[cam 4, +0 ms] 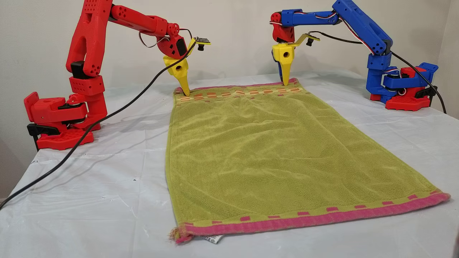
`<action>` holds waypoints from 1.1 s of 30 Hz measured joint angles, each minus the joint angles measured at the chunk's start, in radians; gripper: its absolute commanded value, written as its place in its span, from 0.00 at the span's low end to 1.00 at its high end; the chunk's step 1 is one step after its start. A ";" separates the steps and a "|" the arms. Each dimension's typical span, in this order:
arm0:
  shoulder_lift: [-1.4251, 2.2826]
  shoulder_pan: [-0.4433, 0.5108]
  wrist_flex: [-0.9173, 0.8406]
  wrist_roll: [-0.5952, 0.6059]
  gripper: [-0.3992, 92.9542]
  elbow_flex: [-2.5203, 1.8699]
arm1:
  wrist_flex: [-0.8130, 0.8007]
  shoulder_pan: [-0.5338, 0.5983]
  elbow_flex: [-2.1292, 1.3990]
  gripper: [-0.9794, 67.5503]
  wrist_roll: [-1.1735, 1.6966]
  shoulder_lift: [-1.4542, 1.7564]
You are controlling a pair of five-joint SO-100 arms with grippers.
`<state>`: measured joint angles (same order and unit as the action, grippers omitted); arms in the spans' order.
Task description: Fold the towel.
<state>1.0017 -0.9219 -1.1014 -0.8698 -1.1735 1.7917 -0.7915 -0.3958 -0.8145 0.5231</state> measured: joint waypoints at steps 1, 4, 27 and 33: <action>0.000 0.000 0.000 0.000 0.01 -0.003 | 0.000 0.000 0.000 0.11 0.006 0.000; 0.000 0.000 0.000 0.000 0.01 -0.003 | 0.000 0.000 0.000 0.06 0.009 0.000; 0.143 0.000 -0.017 0.038 0.01 -0.015 | 0.008 0.118 0.133 0.02 0.109 -0.023; 0.201 0.020 -0.138 0.078 0.01 0.002 | 0.002 0.118 -0.046 0.02 0.150 0.173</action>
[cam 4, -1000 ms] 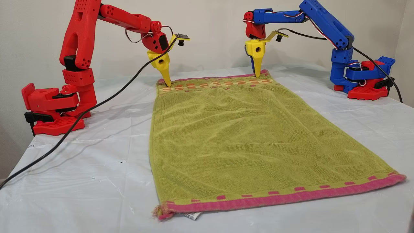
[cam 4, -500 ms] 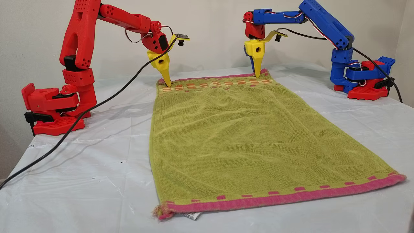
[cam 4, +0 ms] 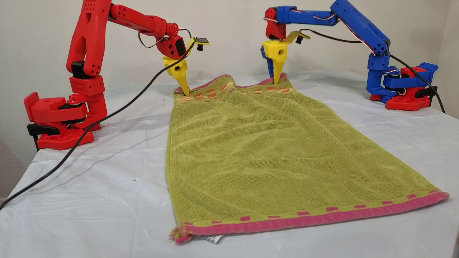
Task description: Fold the towel.
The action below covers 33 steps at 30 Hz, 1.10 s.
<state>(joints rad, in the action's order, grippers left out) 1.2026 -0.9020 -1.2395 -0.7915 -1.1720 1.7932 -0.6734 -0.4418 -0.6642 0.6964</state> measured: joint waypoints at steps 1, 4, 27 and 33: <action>0.014 0.009 -0.038 0.011 0.01 0.002 | 0.000 0.000 -0.046 0.02 0.006 0.060; 0.069 0.023 -0.117 0.035 0.01 -0.006 | 0.000 -0.009 -0.166 0.02 0.020 0.213; 0.408 0.331 -0.816 0.064 0.00 0.437 | 0.005 0.259 -0.752 0.01 -0.245 1.086; 0.538 0.506 -0.816 -0.021 0.00 0.334 | 0.008 0.413 -0.765 0.01 -0.353 1.134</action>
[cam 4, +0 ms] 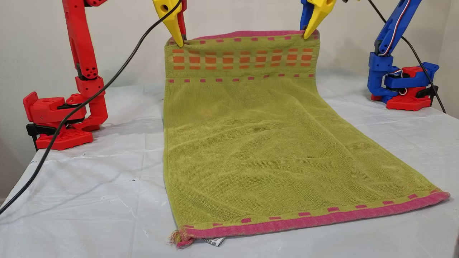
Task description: Fold the towel.
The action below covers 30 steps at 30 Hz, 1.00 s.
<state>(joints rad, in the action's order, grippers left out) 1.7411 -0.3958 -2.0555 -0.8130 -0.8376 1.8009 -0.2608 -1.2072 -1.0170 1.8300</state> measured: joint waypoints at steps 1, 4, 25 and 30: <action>0.014 0.015 0.000 -0.012 0.00 -0.012 | 0.000 0.018 -0.011 0.01 -0.014 0.006; 0.058 0.121 0.000 -0.075 0.00 -0.060 | 0.002 0.104 -0.038 0.01 -0.075 0.017; 0.135 0.718 0.052 -0.397 0.00 -0.281 | -0.011 0.568 -0.078 0.01 -0.485 0.015; 0.135 0.830 0.130 -0.443 0.00 -0.290 | -0.011 0.681 -0.064 0.01 -0.601 -0.011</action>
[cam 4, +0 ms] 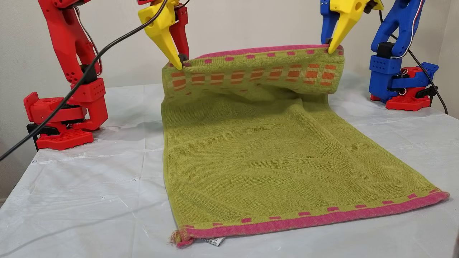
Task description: Fold the towel.
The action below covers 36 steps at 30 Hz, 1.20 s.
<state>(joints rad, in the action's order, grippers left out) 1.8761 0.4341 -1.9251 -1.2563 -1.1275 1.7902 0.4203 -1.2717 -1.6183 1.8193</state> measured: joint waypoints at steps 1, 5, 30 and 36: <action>-0.005 0.017 0.008 -0.009 0.00 0.000 | 0.000 0.021 0.009 0.01 -0.023 -0.012; -0.041 0.084 0.034 -0.046 0.00 0.000 | 0.000 0.110 0.052 0.01 -0.118 -0.074; -0.741 0.422 0.003 -0.224 0.01 0.574 | 0.000 0.436 0.653 0.01 -0.431 -0.715; -1.055 0.456 -0.118 -0.238 0.01 1.071 | 0.000 0.494 0.770 0.01 -0.497 -0.821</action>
<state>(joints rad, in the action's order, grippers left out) 0.8207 0.8897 -2.0433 -1.4941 -0.0568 1.7902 0.9143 -0.5016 -2.1154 0.9986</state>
